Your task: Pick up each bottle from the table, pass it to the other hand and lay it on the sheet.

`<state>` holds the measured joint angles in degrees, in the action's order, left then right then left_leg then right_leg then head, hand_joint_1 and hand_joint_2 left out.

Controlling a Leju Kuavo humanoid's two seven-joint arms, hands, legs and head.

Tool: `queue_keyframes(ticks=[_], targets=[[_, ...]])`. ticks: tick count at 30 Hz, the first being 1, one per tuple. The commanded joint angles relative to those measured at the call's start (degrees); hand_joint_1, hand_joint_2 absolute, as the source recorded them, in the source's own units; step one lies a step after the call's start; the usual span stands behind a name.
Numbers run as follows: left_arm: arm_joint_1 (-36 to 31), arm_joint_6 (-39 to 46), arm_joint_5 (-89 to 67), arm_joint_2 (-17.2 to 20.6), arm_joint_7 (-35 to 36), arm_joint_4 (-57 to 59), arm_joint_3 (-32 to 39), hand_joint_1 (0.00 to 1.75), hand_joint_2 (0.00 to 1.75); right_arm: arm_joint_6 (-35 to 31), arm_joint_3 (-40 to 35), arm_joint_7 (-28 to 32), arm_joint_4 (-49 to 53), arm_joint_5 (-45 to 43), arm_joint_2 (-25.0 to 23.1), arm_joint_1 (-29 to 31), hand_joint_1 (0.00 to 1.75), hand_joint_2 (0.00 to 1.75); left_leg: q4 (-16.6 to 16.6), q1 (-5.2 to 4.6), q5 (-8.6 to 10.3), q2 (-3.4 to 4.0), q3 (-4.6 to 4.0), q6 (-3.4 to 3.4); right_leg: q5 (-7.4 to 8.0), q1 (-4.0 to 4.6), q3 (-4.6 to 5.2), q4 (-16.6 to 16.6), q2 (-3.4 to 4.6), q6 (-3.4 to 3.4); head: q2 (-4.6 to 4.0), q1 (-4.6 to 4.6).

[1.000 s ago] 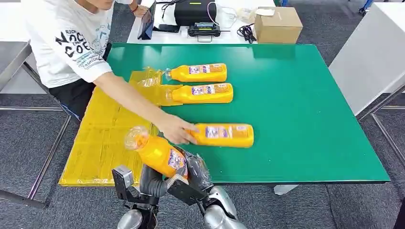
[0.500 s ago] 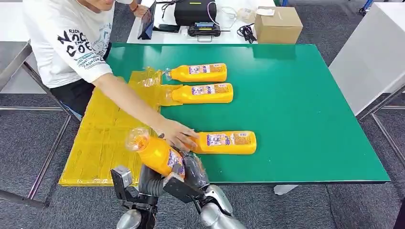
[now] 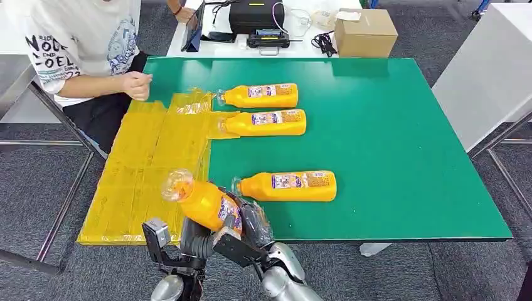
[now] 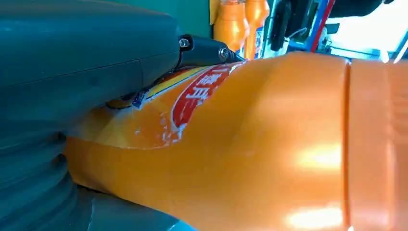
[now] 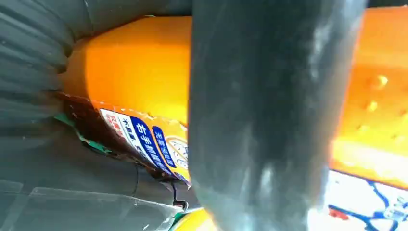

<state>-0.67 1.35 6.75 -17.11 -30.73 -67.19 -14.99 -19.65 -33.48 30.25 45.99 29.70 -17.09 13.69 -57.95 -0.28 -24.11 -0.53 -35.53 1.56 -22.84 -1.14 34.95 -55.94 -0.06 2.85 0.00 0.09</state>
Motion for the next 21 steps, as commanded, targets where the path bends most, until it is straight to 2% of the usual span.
queue_keyframes(ticks=[1, 3, 6, 10, 12, 13, 21], targets=[[-0.5, -1.1, -0.2, 0.9, -0.5, -0.6, -1.3, 1.75, 1.75, -4.1, 0.0, -3.5, 3.8, 1.1, 1.0, 0.4, 0.00, 0.00, 0.0, 0.02, -0.03, 0.01, 0.06, -0.05, -0.03, 0.02, -0.07, 0.0, -0.01, -0.06, 0.00, 0.00], [-0.5, -1.1, -0.2, 0.9, -0.5, -0.6, -1.3, 1.75, 1.75, -4.1, 0.0, -3.5, 3.8, 1.1, 1.0, 0.4, 0.00, 0.00, 0.0, 0.03, -0.07, 0.03, 0.14, -0.06, -0.06, 0.03, -0.14, 0.0, 0.00, -0.09, 0.00, 0.00], [0.1, 1.2, -1.1, 0.7, -1.0, -1.3, -0.5, 1.75, 1.75, -8.2, 1.5, -5.5, 7.4, 2.6, 1.2, -0.8, 0.00, 0.00, 0.0, 0.03, -0.04, -0.01, 0.11, -0.05, -0.05, 0.04, -0.12, 0.0, -0.04, -0.07, 0.00, 0.00], [0.7, 1.9, -1.4, 1.0, -1.1, -2.2, -0.2, 1.75, 1.75, -8.3, 2.4, -6.9, 11.7, 2.6, 1.9, -2.1, 0.00, 0.00, 0.0, 0.01, -0.08, 0.04, 0.14, -0.06, -0.07, 0.02, -0.14, 0.0, 0.00, -0.08, 0.00, 0.00], [0.7, 1.9, -1.4, 1.0, -1.1, -2.2, -0.2, 1.75, 1.75, -8.3, 2.4, -6.9, 11.7, 2.6, 1.9, -2.1, 0.00, 0.00, -0.1, 0.16, -0.34, 0.11, 0.59, -0.17, -0.28, 0.19, -0.63, 0.0, 0.03, -0.24, 0.00, 0.00], [0.7, 1.9, -1.4, 0.9, -1.1, -2.3, -0.3, 1.75, 1.75, -8.3, 2.3, -6.9, 11.7, 2.6, 1.9, -2.2, 0.00, 0.00, 0.0, 0.04, -0.12, 0.08, 0.24, -0.07, -0.09, 0.05, -0.24, 0.0, 0.04, -0.10, 0.00, 0.00], [0.7, 1.9, -1.4, 0.9, -1.1, -2.3, -0.3, 1.75, 1.75, -8.3, 2.3, -6.9, 11.7, 2.6, 1.9, -2.2, 0.00, 0.00, 0.0, 0.03, -0.09, 0.08, 0.24, -0.08, -0.07, 0.04, -0.23, 0.1, 0.05, -0.10, 0.00, 0.00]])
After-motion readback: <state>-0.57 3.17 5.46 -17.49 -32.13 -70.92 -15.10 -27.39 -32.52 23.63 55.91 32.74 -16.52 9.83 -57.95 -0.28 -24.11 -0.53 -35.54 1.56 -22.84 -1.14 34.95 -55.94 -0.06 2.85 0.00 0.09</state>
